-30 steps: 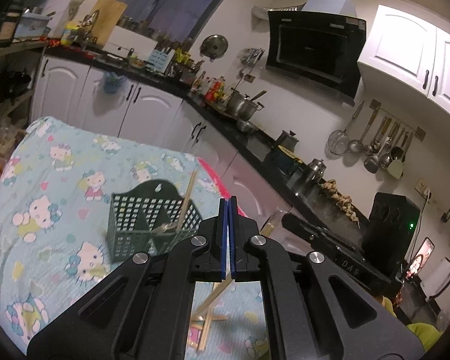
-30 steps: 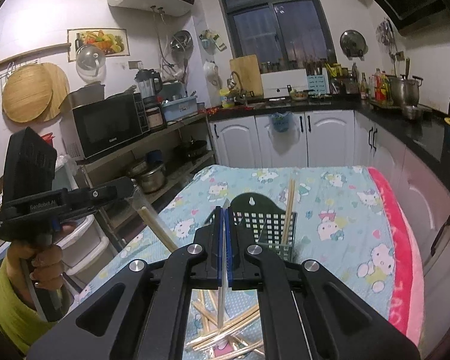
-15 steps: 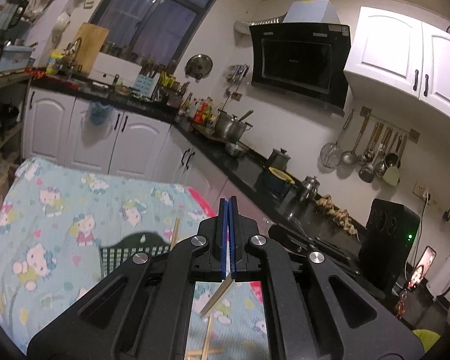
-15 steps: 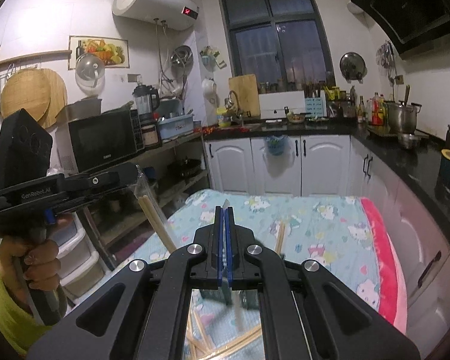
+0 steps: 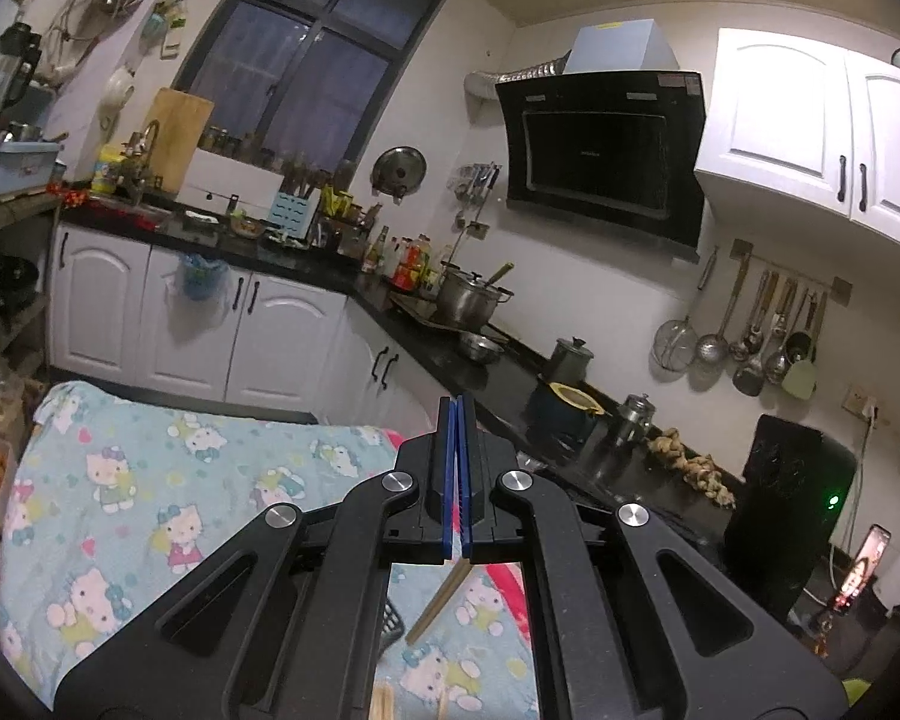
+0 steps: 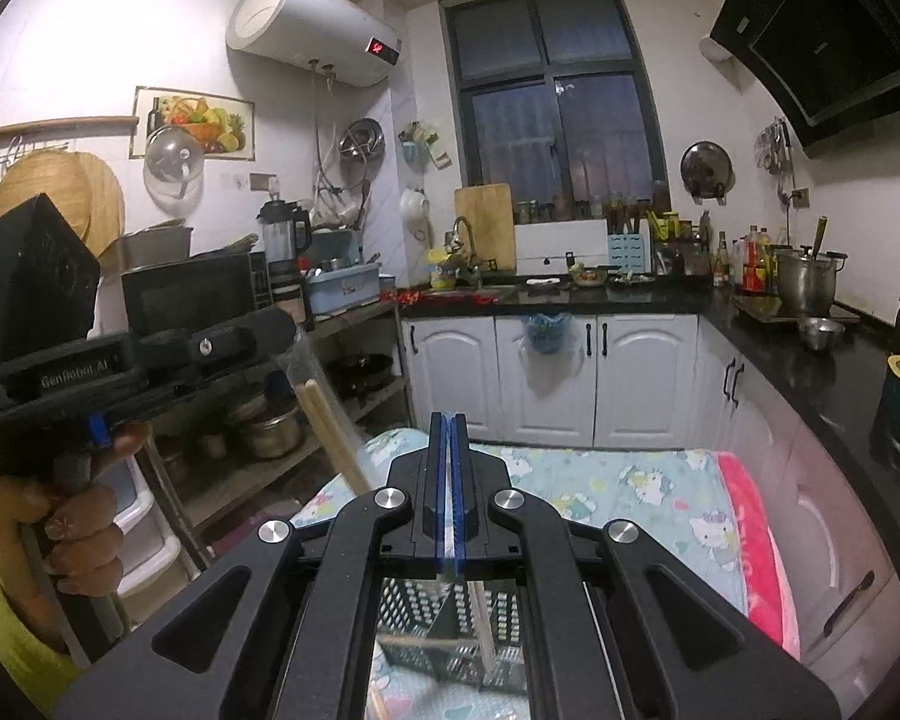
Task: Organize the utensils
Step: 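Lower chopsticks into the caddy and open the right tool while the left tool opens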
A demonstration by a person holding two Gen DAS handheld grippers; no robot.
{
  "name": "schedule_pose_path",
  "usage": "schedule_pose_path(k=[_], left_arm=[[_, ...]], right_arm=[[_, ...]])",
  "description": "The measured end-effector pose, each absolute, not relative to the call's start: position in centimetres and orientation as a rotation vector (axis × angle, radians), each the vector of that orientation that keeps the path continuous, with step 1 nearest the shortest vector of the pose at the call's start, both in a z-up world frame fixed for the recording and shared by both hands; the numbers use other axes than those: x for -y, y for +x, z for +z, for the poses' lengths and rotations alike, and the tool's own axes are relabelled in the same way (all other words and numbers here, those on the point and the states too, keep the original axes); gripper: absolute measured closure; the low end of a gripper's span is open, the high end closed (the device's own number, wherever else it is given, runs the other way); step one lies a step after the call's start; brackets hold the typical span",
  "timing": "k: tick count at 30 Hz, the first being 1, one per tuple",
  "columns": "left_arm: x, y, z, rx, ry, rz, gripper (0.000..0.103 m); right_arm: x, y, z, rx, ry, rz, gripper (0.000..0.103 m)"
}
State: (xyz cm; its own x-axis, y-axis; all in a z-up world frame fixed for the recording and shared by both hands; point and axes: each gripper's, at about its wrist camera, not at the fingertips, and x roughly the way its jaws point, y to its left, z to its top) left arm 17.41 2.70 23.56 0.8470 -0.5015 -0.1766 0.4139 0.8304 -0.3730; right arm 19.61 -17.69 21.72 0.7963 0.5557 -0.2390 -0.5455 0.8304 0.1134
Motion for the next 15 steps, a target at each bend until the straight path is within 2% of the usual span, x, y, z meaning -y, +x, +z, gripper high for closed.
schedule_pose_path(k=[15], left_arm=[[-4.6, 21.3, 19.7, -0.367, -0.344, -0.408, 0.103]], right_arm=[[17.0, 24.7, 20.4, -0.305, 0.013, 0.551, 0.101]])
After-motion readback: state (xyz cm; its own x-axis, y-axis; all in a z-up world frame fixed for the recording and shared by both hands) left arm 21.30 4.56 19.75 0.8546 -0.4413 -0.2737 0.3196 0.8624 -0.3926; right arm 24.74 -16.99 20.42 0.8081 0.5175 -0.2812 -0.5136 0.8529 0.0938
